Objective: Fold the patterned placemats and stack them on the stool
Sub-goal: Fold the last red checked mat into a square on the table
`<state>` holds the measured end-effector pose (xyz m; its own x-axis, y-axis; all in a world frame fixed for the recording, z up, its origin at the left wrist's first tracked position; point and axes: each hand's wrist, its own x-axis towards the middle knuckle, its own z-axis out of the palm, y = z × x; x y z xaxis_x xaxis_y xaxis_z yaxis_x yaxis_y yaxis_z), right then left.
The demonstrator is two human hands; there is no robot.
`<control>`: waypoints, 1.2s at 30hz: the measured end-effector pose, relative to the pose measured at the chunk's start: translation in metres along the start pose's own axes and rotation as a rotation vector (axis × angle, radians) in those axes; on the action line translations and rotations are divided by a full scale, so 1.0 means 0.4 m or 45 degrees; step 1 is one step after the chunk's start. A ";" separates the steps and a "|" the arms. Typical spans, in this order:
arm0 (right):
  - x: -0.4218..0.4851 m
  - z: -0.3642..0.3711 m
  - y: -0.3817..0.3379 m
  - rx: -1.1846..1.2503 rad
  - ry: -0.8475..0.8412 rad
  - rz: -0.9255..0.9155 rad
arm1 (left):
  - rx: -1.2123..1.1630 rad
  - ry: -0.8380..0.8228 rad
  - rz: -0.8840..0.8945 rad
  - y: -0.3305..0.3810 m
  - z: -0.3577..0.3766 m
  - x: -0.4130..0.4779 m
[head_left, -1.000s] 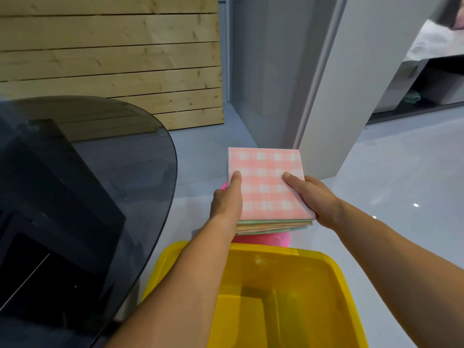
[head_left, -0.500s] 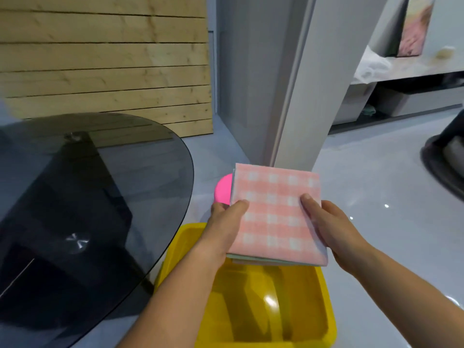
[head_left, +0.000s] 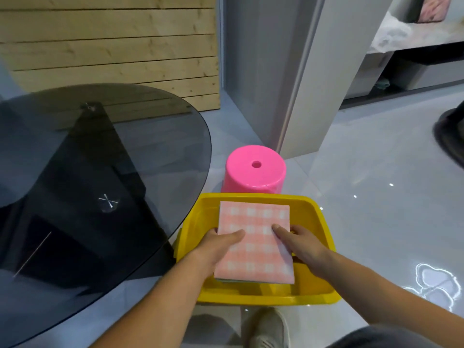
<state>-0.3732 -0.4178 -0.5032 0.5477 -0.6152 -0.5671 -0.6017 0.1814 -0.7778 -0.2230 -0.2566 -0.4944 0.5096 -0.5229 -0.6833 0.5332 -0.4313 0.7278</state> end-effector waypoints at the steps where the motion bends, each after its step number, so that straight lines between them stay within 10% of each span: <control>1: 0.023 0.006 0.015 -0.004 -0.039 0.025 | 0.019 0.004 -0.042 -0.014 0.001 0.020; 16: 0.221 0.060 0.173 0.068 -0.400 0.466 | 0.098 0.072 -0.428 -0.197 0.025 0.255; 36: 0.176 0.071 0.128 -0.012 -0.088 0.292 | 0.226 0.315 -0.297 -0.130 0.026 0.227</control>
<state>-0.3489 -0.4300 -0.5904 0.4343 -0.5048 -0.7461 -0.7203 0.3027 -0.6241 -0.2115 -0.2892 -0.5938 0.5475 -0.2122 -0.8095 0.5396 -0.6499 0.5353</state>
